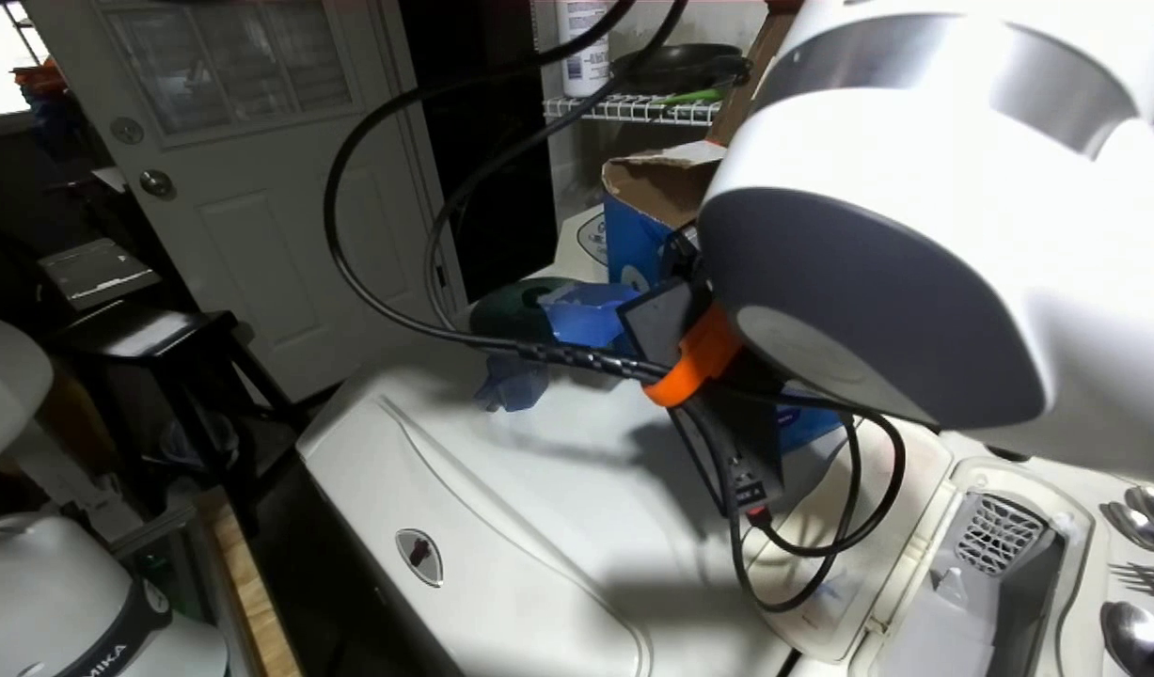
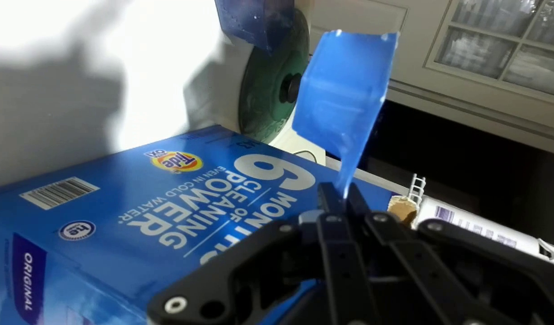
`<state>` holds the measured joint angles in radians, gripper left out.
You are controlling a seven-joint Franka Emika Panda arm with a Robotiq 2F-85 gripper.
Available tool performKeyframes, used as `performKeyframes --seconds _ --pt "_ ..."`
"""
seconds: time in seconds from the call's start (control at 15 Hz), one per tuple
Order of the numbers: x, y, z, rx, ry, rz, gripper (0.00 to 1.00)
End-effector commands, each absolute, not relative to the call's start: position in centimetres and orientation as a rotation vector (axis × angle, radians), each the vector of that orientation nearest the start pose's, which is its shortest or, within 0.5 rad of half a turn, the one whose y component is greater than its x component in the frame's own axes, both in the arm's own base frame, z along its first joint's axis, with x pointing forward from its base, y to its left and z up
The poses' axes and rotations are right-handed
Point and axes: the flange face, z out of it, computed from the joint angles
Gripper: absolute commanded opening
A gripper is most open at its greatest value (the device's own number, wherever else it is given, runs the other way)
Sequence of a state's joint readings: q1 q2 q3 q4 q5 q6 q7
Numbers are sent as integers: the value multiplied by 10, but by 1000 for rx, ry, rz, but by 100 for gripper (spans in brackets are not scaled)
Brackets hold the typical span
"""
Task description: Pick up the object and place it in the box
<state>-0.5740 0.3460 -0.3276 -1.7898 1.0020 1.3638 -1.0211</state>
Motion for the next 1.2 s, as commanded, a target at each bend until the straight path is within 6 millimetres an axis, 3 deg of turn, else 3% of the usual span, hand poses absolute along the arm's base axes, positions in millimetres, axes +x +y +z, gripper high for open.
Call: performKeyframes --seconds 0.0,1.13 --pt "445 -371 361 -2081 117 -387 2" --pt "440 -371 301 -2216 214 -227 2"
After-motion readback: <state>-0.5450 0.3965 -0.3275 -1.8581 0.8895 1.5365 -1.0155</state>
